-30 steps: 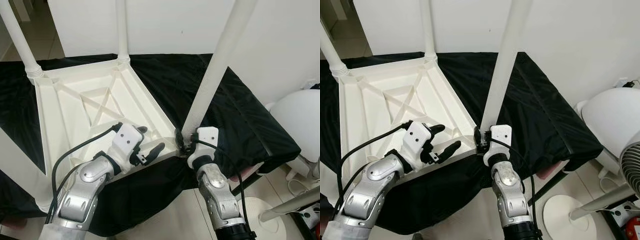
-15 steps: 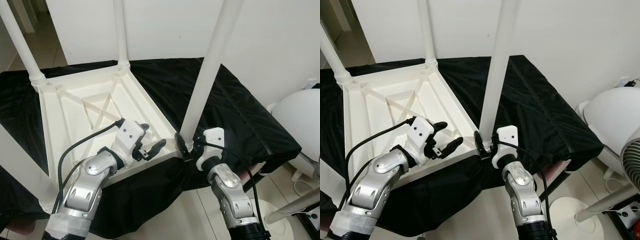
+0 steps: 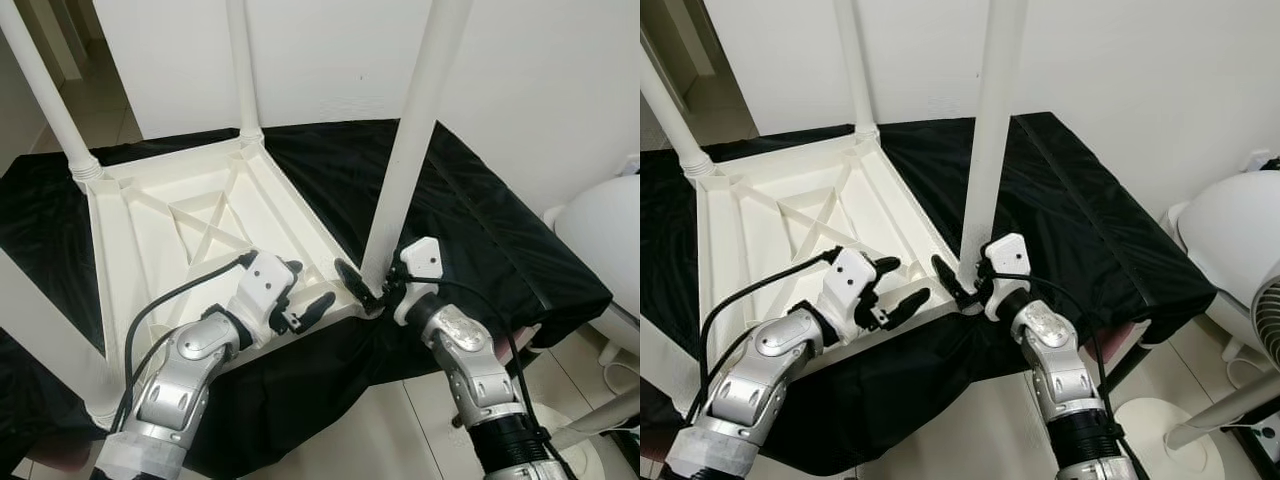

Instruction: Building children table

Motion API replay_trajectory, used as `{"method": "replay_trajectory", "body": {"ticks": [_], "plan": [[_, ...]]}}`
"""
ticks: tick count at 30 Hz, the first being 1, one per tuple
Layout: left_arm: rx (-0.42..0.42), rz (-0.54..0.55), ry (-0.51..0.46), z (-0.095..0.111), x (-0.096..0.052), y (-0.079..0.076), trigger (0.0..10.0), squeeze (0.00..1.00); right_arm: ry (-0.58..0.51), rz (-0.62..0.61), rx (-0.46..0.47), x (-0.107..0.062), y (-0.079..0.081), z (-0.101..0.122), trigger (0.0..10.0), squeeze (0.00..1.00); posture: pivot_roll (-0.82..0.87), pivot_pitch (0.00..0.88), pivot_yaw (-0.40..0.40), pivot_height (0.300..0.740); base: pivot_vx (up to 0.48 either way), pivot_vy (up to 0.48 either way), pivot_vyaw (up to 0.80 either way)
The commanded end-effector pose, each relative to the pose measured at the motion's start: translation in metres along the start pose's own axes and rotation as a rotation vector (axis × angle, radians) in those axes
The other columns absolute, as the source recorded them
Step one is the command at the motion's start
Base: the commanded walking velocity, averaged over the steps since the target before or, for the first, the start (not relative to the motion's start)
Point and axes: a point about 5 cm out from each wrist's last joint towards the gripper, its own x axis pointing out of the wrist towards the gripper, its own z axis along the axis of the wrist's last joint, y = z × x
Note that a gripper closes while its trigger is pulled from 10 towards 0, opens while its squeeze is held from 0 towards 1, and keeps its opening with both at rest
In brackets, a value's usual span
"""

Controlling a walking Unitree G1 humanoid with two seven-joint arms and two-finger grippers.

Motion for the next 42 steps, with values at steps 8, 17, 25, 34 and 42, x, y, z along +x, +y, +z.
{"method": "replay_trajectory", "body": {"ticks": [8, 17, 25, 34, 42], "plan": [[0.042, -0.016, 0.004, -0.003, -0.006, 0.004, 10.0, 0.0, 0.039, 0.138, -0.013, 0.001, -0.007, -0.006, 10.0, 0.0, 0.05, 0.0, 0.068, 0.74, 0.0, 0.0, 0.0], [0.015, -0.071, -0.007, -0.002, -0.007, 0.001, 10.0, 0.0, 0.138, 0.241, -0.079, -0.004, -0.022, -0.015, 0.0, 0.0, 0.06, 0.0, 0.06, 0.74, 0.0, 0.0, 0.0], [0.021, -0.064, -0.018, -0.001, -0.005, 0.003, 10.0, 0.0, 0.146, 0.224, -0.042, -0.007, -0.023, -0.022, 7.1, 0.0, 0.06, 0.0, 0.042, 0.74, 0.0, 0.0, 0.0], [0.015, -0.024, -0.021, -0.003, -0.005, 0.0, 10.0, 0.0, 0.065, 0.059, 0.044, -0.006, -0.018, -0.02, 10.0, 0.0, 0.06, 0.0, 0.016, 0.74, 0.0, 0.0, 0.0], [-0.003, 0.029, -0.013, -0.005, -0.005, 0.003, 10.0, 0.0, 0.099, -0.121, 0.028, -0.007, -0.012, -0.029, 10.0, 0.0, 0.06, 0.0, 0.01, 0.74, 0.0, 0.0, 0.0]]}}
